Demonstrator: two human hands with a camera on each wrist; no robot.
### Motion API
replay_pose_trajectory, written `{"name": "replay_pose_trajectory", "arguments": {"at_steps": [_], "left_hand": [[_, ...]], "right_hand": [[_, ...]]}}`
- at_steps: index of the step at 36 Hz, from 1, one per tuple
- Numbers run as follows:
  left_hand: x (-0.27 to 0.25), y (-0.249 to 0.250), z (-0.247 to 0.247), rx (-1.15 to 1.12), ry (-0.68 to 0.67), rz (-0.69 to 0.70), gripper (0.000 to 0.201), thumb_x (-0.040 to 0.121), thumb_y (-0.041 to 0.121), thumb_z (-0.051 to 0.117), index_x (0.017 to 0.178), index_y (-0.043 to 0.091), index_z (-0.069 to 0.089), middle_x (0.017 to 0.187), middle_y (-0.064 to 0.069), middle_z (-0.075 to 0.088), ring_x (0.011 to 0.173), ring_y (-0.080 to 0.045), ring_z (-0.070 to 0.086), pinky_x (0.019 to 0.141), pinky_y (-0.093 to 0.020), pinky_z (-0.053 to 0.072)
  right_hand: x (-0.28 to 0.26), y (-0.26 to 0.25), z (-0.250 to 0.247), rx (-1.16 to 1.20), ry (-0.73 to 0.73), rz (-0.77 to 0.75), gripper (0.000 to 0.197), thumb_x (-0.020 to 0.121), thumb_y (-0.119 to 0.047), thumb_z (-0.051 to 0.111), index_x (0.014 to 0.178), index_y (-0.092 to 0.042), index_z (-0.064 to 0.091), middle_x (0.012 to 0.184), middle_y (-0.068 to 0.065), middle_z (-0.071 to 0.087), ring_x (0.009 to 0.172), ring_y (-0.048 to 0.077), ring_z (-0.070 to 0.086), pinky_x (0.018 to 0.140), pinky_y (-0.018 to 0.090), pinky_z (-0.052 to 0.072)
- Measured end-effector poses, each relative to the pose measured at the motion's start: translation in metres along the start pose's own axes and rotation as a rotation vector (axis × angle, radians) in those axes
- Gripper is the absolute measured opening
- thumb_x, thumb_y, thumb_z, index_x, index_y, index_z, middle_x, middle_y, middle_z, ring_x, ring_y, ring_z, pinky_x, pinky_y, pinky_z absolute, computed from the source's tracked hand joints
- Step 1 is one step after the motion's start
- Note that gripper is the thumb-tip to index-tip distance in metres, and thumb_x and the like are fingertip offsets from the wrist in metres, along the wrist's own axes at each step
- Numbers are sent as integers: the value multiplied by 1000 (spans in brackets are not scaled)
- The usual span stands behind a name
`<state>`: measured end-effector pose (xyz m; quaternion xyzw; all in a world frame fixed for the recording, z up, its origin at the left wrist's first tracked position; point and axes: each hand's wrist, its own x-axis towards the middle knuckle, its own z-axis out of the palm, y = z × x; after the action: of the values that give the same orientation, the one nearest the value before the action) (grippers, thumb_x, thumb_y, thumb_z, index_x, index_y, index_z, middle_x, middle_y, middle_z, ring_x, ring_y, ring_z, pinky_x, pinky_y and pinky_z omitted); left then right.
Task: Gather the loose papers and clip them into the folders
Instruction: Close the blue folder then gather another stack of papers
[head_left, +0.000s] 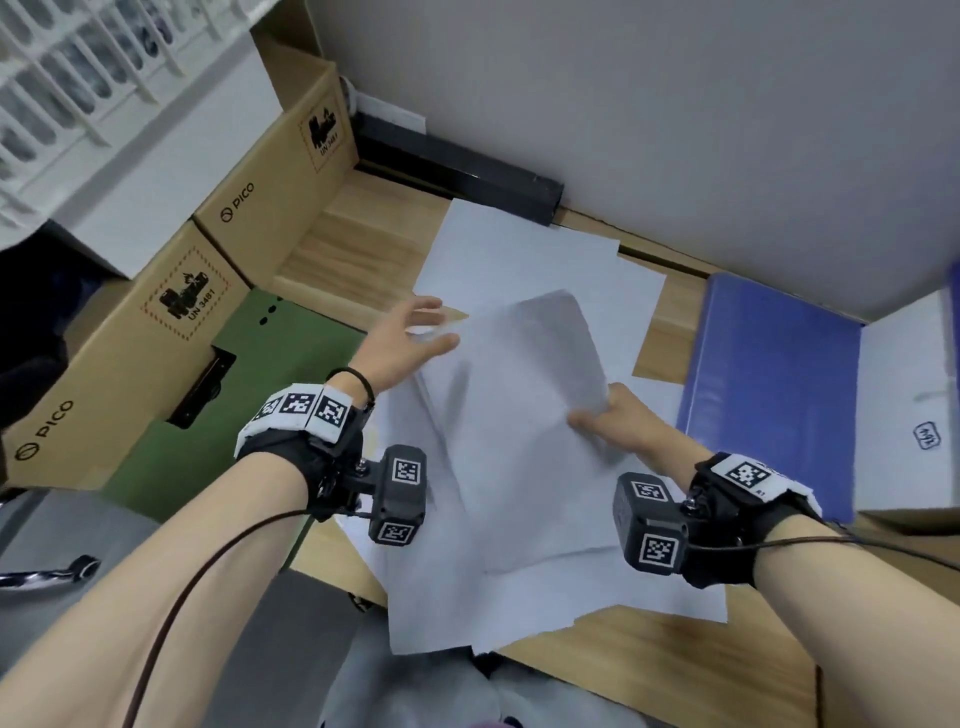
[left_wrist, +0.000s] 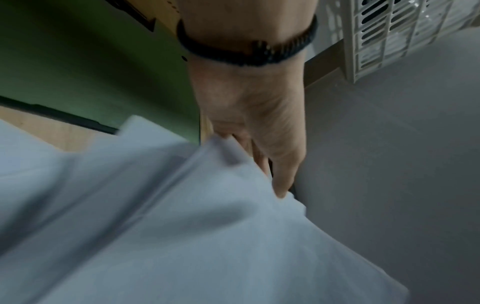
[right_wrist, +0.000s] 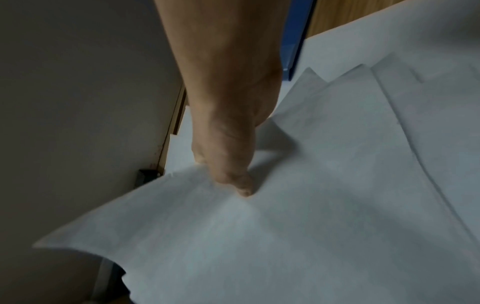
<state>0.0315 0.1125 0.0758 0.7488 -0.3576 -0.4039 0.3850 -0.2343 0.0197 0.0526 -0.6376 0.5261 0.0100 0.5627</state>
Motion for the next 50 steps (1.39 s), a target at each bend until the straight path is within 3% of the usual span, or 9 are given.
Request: {"name": "replay_pose_trajectory", "arguments": {"at_steps": [4, 8, 11, 15, 22, 28, 30, 36, 50], "left_hand": [[6, -6, 7, 4, 233, -39, 75, 80, 35, 75, 142, 21, 35, 145, -2, 30, 130, -15, 36, 110, -32, 32], [7, -11, 26, -38, 123, -197, 99, 75, 50, 75, 150, 22, 17, 155, -3, 16, 139, -18, 29, 113, -36, 27], [5, -13, 41, -147, 11, -260, 107, 73, 51, 76, 151, 27, 7, 152, -4, 32, 135, -21, 39, 110, -36, 31], [-1, -11, 56, -248, -155, -269, 83, 76, 53, 73, 144, 28, 32, 129, 3, 57, 119, -19, 55, 91, -30, 44], [-3, 18, 64, -364, -180, -106, 38, 91, 29, 62, 128, 18, 57, 114, 5, 70, 118, -20, 61, 100, -37, 48], [1, 57, 46, -464, -34, -15, 95, 50, 77, 74, 124, 20, 54, 125, 3, 64, 119, -12, 59, 107, -36, 41], [4, 62, 40, -396, 31, -5, 114, 40, 69, 85, 129, 9, 46, 128, -1, 60, 120, -13, 56, 109, -37, 39], [-7, 61, 33, -397, -54, 77, 52, 71, 1, 81, 117, 7, 58, 116, -5, 68, 109, -18, 65, 102, -36, 47], [-9, 36, 39, -328, -148, 86, 51, 65, 18, 83, 112, 22, 65, 116, -1, 70, 108, -17, 66, 95, -37, 51]], "right_hand": [[-6, 16, -18, 251, 202, 36, 25, 88, -6, 63, 113, -3, 61, 94, 7, 69, 78, 19, 68, 74, 31, 56], [-17, 24, -28, 545, 328, 31, 31, 89, 0, 62, 119, -3, 54, 100, 9, 66, 67, 9, 69, 55, 20, 55], [-25, 29, -34, 665, 360, 9, 29, 88, 0, 62, 116, -3, 58, 100, 11, 69, 75, 15, 71, 69, 31, 59], [-32, 27, -40, 709, 338, -8, 17, 87, 2, 62, 99, -10, 63, 104, 15, 68, 91, 29, 65, 86, 43, 53], [-38, 3, -46, 635, 371, -101, 21, 87, 0, 64, 105, -11, 62, 98, 4, 68, 88, 20, 66, 90, 40, 51], [-43, -43, -59, 637, 473, -255, 46, 83, -6, 69, 126, 0, 53, 119, 14, 64, 110, 28, 62, 97, 40, 50], [-44, -54, -61, 649, 452, -282, 32, 86, -4, 66, 117, -6, 58, 109, 6, 68, 100, 21, 65, 92, 33, 52], [-42, -54, -53, 546, 312, -285, 31, 82, 0, 68, 110, -13, 63, 102, 3, 70, 93, 19, 67, 92, 37, 52], [-43, -22, -28, 461, 210, -137, 24, 90, -7, 56, 101, -27, 61, 114, -1, 66, 114, 21, 59, 103, 38, 43]]}}
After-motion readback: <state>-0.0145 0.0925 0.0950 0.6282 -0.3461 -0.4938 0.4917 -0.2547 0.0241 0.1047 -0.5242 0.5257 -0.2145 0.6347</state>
